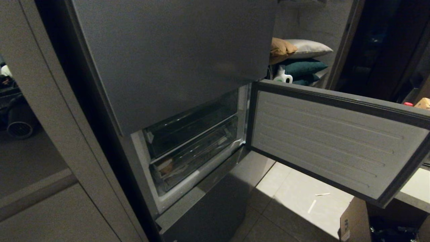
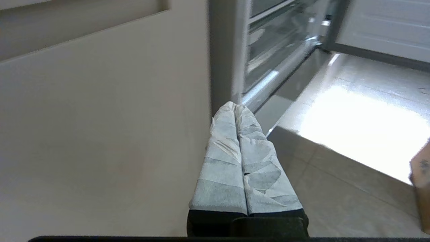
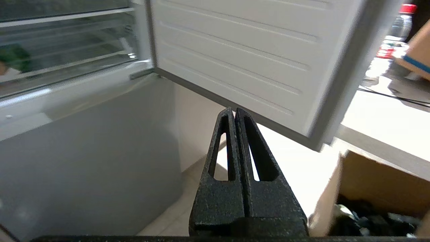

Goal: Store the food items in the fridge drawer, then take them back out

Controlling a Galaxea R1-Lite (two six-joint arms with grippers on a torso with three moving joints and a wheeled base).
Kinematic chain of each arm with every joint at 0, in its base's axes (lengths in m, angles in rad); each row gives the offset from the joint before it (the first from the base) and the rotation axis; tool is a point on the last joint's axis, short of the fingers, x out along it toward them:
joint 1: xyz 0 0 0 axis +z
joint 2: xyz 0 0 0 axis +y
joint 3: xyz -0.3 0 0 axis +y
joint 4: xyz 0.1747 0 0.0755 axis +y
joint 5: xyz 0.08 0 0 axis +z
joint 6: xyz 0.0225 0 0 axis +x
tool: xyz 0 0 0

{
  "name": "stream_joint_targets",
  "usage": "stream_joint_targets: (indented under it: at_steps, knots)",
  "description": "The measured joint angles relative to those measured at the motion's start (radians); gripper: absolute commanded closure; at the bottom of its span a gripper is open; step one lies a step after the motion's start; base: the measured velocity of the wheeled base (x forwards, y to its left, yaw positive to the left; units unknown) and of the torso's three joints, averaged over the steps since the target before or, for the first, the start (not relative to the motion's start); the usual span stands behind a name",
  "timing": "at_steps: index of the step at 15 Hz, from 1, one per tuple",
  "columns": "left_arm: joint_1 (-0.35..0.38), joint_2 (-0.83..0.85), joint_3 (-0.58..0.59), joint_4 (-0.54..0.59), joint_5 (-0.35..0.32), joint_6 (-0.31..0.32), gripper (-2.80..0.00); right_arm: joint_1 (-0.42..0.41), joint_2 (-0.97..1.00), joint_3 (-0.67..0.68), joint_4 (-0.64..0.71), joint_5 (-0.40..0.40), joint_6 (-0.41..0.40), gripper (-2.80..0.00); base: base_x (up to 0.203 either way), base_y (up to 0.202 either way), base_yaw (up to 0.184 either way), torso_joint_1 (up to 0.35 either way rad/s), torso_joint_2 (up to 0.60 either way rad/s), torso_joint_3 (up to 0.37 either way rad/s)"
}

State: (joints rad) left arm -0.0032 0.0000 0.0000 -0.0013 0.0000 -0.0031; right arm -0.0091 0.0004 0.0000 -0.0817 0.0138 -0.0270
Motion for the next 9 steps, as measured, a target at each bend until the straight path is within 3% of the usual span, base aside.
stream_joint_targets:
  at_steps: [5, 9]
  knots:
    - [-0.001, 0.0, 0.0, -0.001, 0.0, 0.0, 0.0, -0.001, 0.0, 0.0, 0.0, -0.006, -0.001, 0.0, 0.0, 0.0, 0.0, 0.0, 0.0, 0.0]
    - [0.0, 0.0, 0.0, 0.0, 0.0, 0.0, 0.0, 0.0, 0.027, -0.071, 0.052, -0.07, 0.039, 0.0, 0.0, 0.0, 0.0, 0.0, 0.0, 0.0]
